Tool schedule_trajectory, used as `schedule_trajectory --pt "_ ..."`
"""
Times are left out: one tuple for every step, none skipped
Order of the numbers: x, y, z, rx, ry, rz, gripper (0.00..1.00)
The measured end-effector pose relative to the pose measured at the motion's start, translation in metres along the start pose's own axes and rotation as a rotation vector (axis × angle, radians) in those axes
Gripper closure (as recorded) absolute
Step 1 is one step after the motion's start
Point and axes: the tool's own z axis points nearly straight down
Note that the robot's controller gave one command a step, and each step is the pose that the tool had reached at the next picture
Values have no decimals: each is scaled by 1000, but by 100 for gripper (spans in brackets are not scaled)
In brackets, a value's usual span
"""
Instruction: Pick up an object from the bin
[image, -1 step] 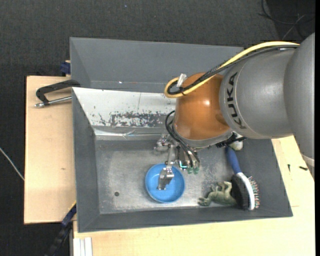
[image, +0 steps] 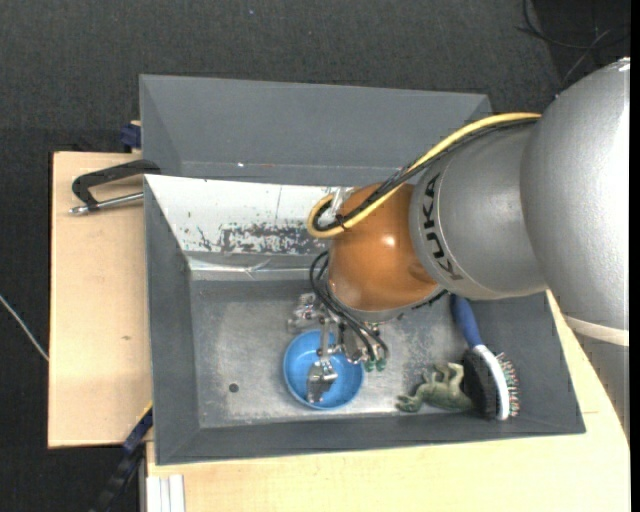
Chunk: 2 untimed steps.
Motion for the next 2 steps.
schedule_trajectory --pt "-2 -1 -3 0 -8 1 100" --pt "-23 -31 -168 3 -18 -251 100"
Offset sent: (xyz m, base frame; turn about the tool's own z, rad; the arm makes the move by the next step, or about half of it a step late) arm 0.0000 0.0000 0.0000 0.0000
